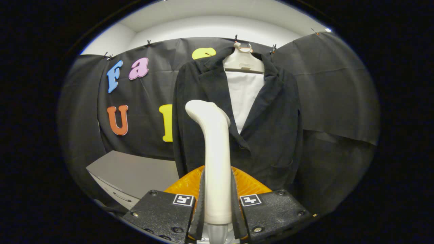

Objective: Iron the clothes twice with a garment steamer, once on the left side and once on the right side.

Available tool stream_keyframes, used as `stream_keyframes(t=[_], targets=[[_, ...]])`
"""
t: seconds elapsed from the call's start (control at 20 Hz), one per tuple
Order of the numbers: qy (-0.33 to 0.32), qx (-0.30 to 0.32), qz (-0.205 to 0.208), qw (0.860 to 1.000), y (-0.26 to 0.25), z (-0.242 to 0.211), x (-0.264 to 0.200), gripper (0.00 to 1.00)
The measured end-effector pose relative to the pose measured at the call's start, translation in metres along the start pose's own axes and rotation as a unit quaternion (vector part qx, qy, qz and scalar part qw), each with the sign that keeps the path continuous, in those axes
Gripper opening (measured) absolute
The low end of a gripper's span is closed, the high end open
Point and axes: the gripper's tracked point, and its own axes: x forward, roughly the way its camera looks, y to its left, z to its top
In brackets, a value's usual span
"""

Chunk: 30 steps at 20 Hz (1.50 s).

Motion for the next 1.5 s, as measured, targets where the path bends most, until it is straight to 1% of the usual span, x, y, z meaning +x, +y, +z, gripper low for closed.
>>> stream_keyframes(t=[0.25,0.4,0.5,0.65,0.9,1.25,1.5], targets=[[0.027,-0.011,-0.004,1.000,-0.005,-0.032,0.001,0.36],[0.060,-0.009,0.001,0.998,-0.002,-0.060,0.005,0.37],[0.067,-0.016,-0.005,0.998,-0.006,-0.073,0.007,0.37],[0.085,-0.009,-0.006,0.996,-0.010,-0.087,0.008,0.37],[0.097,-0.008,-0.012,0.995,-0.014,-0.104,0.010,0.36],[0.139,-0.014,-0.014,0.990,-0.014,-0.154,0.012,0.37],[0.167,-0.016,-0.018,0.986,-0.017,-0.179,0.016,0.36]])
